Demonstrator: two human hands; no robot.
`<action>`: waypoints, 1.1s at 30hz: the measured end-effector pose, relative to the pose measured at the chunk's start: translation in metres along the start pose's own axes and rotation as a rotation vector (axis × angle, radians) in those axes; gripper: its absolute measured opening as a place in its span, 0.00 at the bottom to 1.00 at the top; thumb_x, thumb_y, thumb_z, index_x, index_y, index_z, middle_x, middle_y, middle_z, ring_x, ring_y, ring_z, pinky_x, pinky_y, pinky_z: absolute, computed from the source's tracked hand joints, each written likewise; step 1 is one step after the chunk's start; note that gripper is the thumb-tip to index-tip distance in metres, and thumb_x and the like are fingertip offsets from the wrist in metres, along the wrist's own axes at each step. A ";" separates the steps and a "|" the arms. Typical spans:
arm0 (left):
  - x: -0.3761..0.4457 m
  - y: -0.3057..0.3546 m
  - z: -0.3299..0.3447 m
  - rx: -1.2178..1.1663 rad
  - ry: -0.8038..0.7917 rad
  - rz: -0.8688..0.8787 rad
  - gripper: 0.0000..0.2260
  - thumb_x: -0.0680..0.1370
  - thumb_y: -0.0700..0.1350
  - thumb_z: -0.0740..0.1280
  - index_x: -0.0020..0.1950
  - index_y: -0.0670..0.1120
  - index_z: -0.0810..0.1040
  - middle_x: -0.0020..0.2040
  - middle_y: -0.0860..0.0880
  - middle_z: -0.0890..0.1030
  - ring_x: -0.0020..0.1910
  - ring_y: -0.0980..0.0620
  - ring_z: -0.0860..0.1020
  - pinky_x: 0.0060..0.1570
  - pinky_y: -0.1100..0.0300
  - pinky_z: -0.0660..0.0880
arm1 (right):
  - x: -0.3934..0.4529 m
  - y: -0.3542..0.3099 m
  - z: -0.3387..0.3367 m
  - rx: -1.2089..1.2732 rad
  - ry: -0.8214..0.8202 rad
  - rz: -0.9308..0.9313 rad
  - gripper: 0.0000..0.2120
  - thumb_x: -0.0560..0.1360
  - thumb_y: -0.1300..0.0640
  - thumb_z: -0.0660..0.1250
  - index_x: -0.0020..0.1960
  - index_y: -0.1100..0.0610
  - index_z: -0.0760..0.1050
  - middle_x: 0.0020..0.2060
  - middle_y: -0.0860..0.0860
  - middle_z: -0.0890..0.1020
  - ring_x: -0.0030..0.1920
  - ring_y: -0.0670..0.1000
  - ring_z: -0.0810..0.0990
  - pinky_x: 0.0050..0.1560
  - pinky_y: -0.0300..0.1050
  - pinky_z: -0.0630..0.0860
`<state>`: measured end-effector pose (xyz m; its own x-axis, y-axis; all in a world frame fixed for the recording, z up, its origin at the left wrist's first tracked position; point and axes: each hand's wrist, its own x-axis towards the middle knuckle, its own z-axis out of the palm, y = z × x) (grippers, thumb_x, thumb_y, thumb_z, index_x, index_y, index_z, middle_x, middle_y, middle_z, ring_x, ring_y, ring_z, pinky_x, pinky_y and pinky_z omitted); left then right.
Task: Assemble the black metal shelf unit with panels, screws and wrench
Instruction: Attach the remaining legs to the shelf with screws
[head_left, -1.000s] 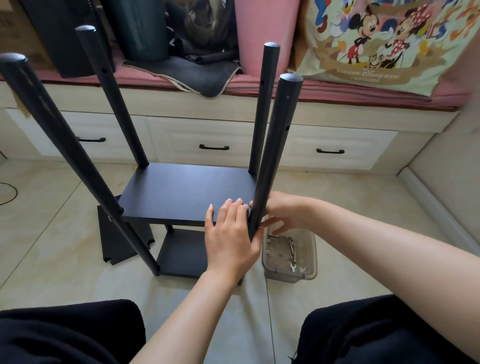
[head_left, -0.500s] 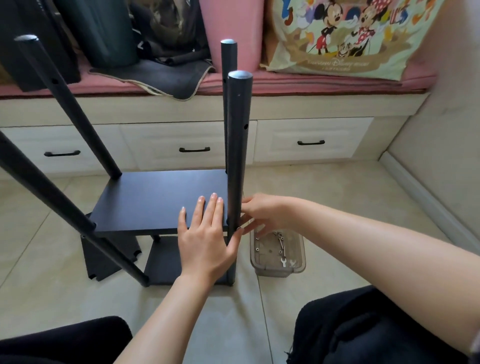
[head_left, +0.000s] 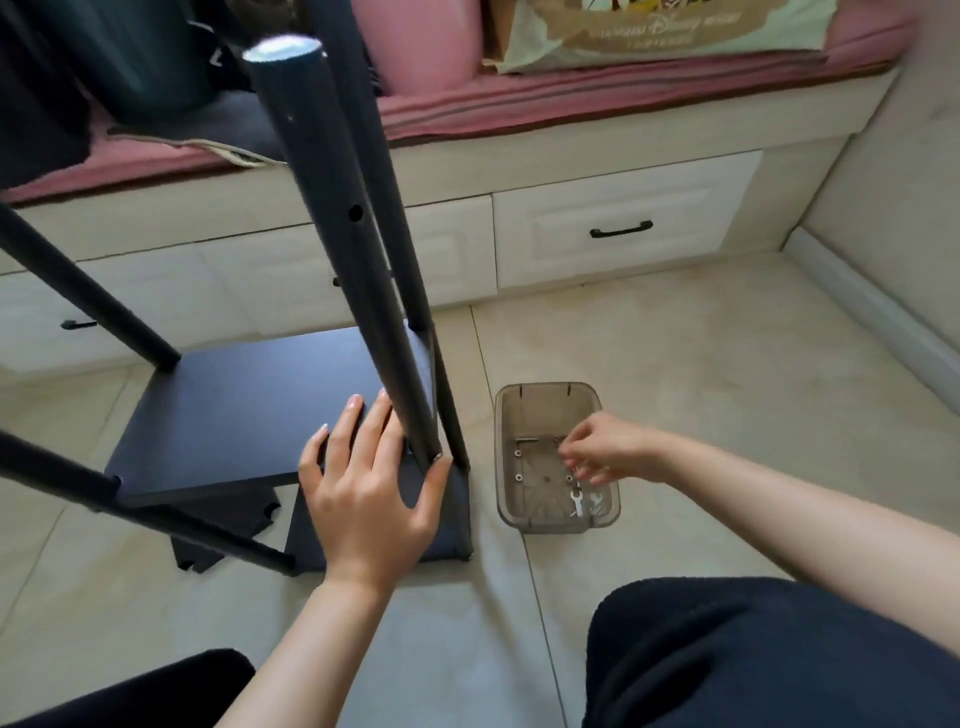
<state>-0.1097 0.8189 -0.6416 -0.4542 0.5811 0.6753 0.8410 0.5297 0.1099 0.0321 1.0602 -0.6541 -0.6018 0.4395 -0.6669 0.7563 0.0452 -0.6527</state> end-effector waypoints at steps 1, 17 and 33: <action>0.000 -0.001 0.001 0.002 0.013 0.006 0.23 0.80 0.59 0.62 0.60 0.42 0.83 0.65 0.45 0.81 0.70 0.42 0.74 0.68 0.42 0.65 | 0.011 0.013 0.007 -0.005 0.018 0.013 0.09 0.81 0.62 0.61 0.56 0.66 0.77 0.39 0.54 0.78 0.34 0.47 0.77 0.34 0.39 0.76; -0.004 -0.002 0.007 -0.028 0.029 0.029 0.23 0.81 0.58 0.63 0.69 0.44 0.77 0.70 0.48 0.76 0.73 0.56 0.68 0.69 0.52 0.60 | 0.175 0.055 0.083 -0.367 0.116 -0.035 0.12 0.79 0.65 0.61 0.62 0.64 0.73 0.60 0.62 0.77 0.60 0.62 0.77 0.52 0.46 0.71; 0.000 0.002 0.008 -0.011 0.055 0.031 0.23 0.82 0.59 0.61 0.67 0.43 0.80 0.69 0.47 0.78 0.68 0.46 0.75 0.68 0.54 0.61 | 0.162 0.055 0.078 -0.350 0.185 -0.191 0.06 0.77 0.63 0.65 0.54 0.61 0.75 0.53 0.60 0.80 0.55 0.61 0.78 0.49 0.44 0.71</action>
<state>-0.1106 0.8254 -0.6472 -0.4111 0.5625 0.7173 0.8580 0.5045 0.0961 -0.0436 1.0640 -0.8258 -0.7075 0.5457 -0.4491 0.6962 0.4286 -0.5759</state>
